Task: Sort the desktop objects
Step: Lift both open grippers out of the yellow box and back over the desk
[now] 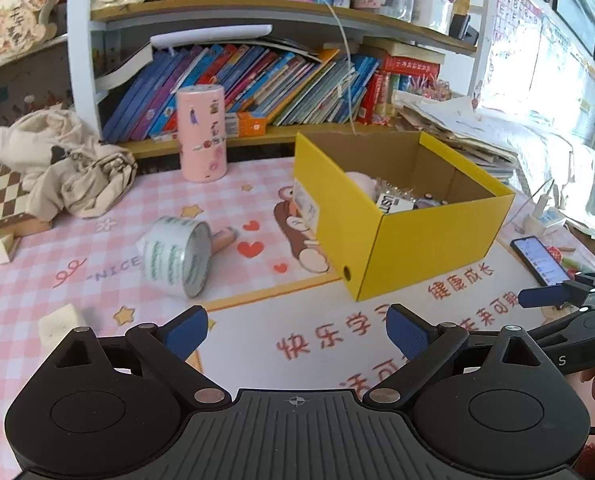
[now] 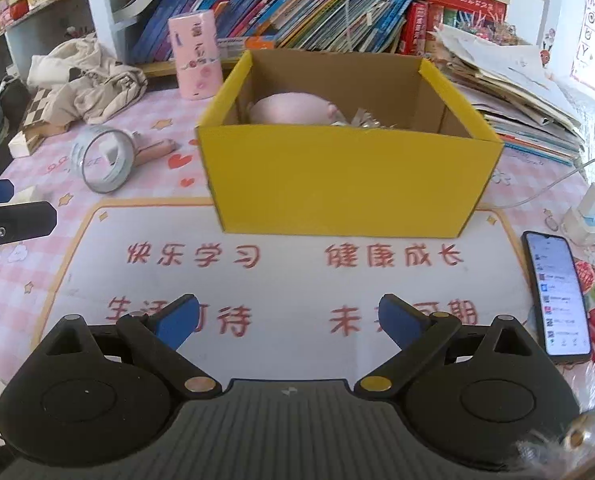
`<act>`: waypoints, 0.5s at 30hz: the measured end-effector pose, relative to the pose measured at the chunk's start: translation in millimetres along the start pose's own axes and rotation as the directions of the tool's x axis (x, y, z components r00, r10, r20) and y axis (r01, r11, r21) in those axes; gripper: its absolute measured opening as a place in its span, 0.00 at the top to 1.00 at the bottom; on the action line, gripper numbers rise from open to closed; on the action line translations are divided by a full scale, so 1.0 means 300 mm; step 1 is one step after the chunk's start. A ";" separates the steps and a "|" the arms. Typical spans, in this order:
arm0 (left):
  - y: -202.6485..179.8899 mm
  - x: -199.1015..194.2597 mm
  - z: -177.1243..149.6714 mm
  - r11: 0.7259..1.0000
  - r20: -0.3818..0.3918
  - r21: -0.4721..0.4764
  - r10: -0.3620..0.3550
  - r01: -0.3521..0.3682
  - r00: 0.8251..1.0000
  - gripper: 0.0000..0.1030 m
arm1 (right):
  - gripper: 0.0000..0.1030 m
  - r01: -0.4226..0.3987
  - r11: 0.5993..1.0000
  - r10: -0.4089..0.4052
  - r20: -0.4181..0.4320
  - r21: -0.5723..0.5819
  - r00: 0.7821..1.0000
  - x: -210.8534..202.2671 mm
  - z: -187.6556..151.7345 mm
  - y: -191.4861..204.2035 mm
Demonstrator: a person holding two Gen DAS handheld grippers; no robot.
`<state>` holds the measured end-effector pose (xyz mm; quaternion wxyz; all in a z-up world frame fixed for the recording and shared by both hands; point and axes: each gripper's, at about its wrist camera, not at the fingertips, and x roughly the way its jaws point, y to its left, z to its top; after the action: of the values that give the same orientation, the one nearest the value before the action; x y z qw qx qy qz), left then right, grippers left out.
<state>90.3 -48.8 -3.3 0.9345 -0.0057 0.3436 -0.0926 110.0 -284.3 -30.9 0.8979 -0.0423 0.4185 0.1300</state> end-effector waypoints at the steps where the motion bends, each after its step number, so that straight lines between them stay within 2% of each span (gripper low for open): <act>1: 0.009 -0.003 -0.006 1.000 -0.004 -0.003 0.001 -0.001 1.000 0.06 | 0.06 -0.002 1.000 0.002 -0.003 -0.003 1.000 0.001 -0.003 0.013; 15: 0.129 -0.061 -0.079 0.998 -0.025 -0.056 0.039 -0.041 0.999 0.06 | 0.06 -0.057 0.995 0.055 -0.032 -0.083 0.998 0.025 -0.010 0.190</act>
<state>68.0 -6.3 -12.5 0.9315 -0.0241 0.3572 -0.0643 97.1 -228.6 -36.7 0.8851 -0.0702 0.4267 0.1719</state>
